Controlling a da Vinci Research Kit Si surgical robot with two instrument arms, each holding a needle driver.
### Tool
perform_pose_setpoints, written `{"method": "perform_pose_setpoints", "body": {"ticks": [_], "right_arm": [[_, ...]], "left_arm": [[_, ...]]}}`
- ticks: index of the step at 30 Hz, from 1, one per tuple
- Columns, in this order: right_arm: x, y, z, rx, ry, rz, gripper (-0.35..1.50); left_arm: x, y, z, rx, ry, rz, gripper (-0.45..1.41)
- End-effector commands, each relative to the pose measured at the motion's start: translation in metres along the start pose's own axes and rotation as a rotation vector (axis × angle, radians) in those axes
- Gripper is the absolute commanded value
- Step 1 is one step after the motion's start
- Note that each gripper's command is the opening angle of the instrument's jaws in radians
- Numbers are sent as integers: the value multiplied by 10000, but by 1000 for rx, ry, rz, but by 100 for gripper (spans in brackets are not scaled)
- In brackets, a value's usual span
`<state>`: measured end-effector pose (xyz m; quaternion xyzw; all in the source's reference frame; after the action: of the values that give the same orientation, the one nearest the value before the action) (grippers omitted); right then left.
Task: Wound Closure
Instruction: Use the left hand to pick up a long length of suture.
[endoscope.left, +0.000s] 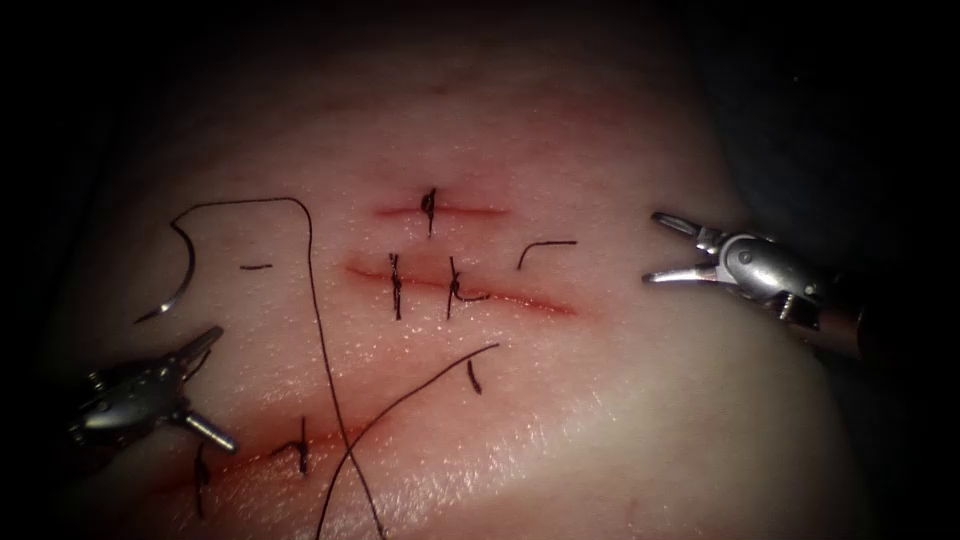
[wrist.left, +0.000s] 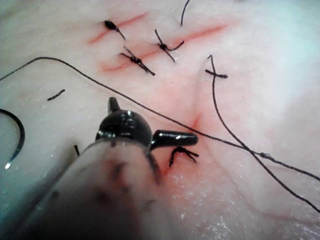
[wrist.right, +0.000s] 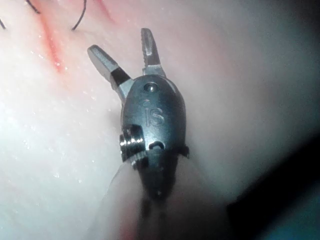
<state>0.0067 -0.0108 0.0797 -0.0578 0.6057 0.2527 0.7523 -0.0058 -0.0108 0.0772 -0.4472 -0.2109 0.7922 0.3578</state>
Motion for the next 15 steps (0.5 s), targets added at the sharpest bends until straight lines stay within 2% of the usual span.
{"method": "perform_pose_setpoints", "body": {"ticks": [1,6,7,10,13,15], "right_arm": [[-3,1,10,3,-1,-3,135],[-7,-3,14,6,-12,-4,135],[-9,-5,15,10,-18,4,133],[-14,-6,15,19,-34,2,132],[-15,-6,15,19,-34,0,132],[-15,-7,16,18,-34,0,132]], "left_arm": [[-6,2,10,-11,0,-20,118],[-23,27,29,-50,9,-97,118],[-32,38,36,-104,41,-118,118],[-46,58,47,-171,51,-162,116],[-55,71,51,-212,57,9,116],[-54,76,58,-239,29,110,111]]}}
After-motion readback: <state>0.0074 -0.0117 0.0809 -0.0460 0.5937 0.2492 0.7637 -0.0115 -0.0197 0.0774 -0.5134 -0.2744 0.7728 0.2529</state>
